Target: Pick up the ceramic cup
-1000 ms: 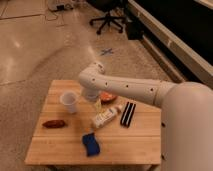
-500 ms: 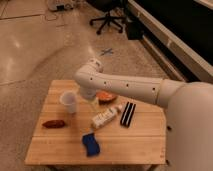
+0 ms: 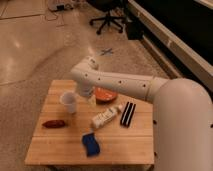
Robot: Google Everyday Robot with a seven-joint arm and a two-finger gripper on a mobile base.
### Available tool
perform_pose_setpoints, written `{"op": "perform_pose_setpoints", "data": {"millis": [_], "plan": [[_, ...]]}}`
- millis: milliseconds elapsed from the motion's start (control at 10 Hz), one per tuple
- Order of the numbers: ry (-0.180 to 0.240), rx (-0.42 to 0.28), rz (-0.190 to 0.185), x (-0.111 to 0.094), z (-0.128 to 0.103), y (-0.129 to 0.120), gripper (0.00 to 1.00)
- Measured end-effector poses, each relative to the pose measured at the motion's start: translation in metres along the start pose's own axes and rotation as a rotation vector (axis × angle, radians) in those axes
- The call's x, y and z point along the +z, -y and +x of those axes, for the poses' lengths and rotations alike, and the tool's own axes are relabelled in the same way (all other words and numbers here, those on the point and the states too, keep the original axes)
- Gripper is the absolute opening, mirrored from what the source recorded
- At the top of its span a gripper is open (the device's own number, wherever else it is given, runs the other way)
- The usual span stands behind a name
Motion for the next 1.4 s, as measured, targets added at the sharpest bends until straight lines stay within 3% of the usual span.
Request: {"op": "perform_pose_setpoints", "data": {"millis": [500, 800, 1100, 1400], "plan": [[0.033, -0.054, -0.051, 0.025, -0.023, 0.012, 0.8], [0.025, -0.064, -0.077, 0.037, -0.022, 0.011, 0.77], [-0.001, -0.068, -0.068, 0.049, -0.015, 0.02, 0.48], [-0.008, -0.056, -0.008, 0.045, -0.012, 0.031, 0.18]]}}
